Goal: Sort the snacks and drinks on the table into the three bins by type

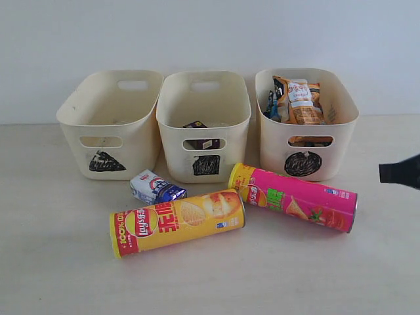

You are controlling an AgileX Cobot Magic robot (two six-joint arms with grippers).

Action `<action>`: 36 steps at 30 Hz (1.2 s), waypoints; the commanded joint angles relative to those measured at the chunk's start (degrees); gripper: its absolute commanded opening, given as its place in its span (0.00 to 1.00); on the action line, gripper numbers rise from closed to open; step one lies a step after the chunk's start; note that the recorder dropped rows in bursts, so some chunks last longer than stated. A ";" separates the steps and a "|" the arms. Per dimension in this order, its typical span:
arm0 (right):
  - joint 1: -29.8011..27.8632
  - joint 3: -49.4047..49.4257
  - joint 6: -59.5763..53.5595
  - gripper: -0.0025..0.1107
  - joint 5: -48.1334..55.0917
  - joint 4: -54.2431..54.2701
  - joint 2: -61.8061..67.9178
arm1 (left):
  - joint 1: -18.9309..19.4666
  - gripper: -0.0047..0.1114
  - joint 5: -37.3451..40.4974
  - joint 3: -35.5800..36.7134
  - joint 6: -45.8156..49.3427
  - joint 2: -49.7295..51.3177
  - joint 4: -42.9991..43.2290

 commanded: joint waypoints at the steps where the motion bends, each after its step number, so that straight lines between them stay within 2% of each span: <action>1: -0.36 10.13 1.62 0.02 -14.04 0.20 -5.03 | 0.00 0.07 -0.34 0.19 -0.16 -0.05 -0.65; 7: -0.36 23.09 2.71 0.02 -29.32 0.20 -11.87 | 0.00 0.07 -0.34 0.19 -0.16 -0.05 -0.65; 12: -0.36 33.04 2.93 0.02 -37.80 0.20 -20.80 | 0.00 0.07 -0.34 0.19 -0.16 -0.05 -0.65; 15: -0.36 33.04 3.04 0.02 -28.80 0.20 -29.01 | 0.00 0.07 -0.34 0.19 -0.16 -0.05 -0.65; 19: -0.36 33.04 3.20 0.02 -22.74 0.55 -36.65 | 0.00 0.07 -0.34 0.19 -0.16 -0.05 -0.65; 23: -0.36 33.04 3.33 0.02 -10.17 1.58 -50.96 | 0.00 0.07 -0.34 0.19 -0.16 -0.05 -0.65; 28: -0.36 33.04 4.31 0.02 -5.61 1.58 -63.82 | 0.00 0.07 -0.34 0.19 -0.16 -0.05 -0.65; 36: -0.36 33.04 4.31 0.02 -3.49 1.72 -67.49 | 0.00 0.07 -0.32 0.19 -0.16 -0.05 1.23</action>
